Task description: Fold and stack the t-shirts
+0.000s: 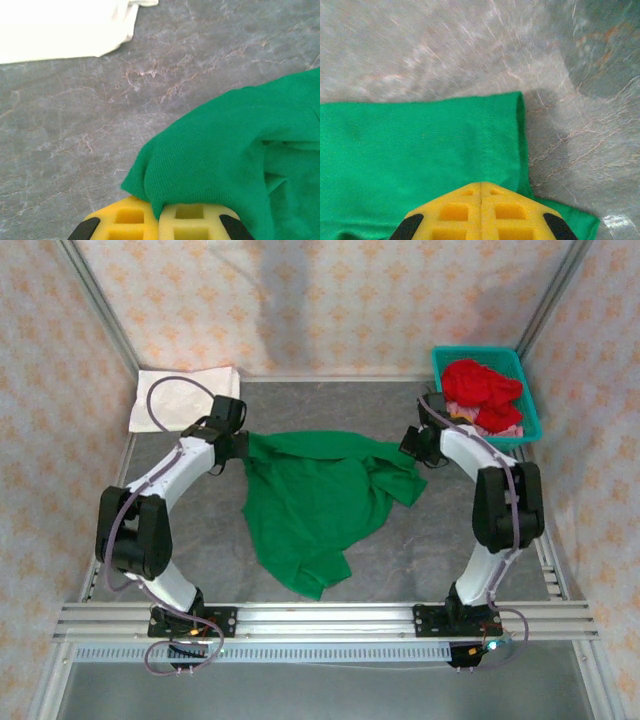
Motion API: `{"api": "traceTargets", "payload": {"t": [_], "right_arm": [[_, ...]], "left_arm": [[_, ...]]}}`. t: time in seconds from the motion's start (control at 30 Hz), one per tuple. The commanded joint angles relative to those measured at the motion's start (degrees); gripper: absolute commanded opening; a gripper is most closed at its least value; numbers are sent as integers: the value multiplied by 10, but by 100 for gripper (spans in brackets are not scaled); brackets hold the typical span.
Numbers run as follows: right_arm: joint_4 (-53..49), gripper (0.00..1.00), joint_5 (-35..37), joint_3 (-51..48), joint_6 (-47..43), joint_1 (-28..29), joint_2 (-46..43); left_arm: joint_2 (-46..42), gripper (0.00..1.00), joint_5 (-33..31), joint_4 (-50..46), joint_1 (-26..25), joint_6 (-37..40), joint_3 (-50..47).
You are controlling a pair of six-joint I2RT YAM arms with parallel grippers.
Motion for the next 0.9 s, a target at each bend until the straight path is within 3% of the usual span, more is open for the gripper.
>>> {"api": "traceTargets", "payload": {"t": [0.0,0.23,0.3,0.37,0.53,0.87], "right_arm": [[18,0,2,-10,16,-5,-77],[21,2,7,-32,13,-6,-119],[-12,18,-7,-12,-4,-7,-89],[-21,24,-48,-4,-21,-2,-65],[-19,40,-33,-1,-42,23,-15],[-1,48,-18,43,-20,44,91]], "left_arm": [[-48,0,-6,6,3,-15,7],[-92,0,8,5,3,-20,5],[-98,0,15,2,3,-18,5],[-106,0,34,6,3,-16,3],[-104,0,47,-3,3,-15,6],[-87,0,36,2,3,-24,2]]}}
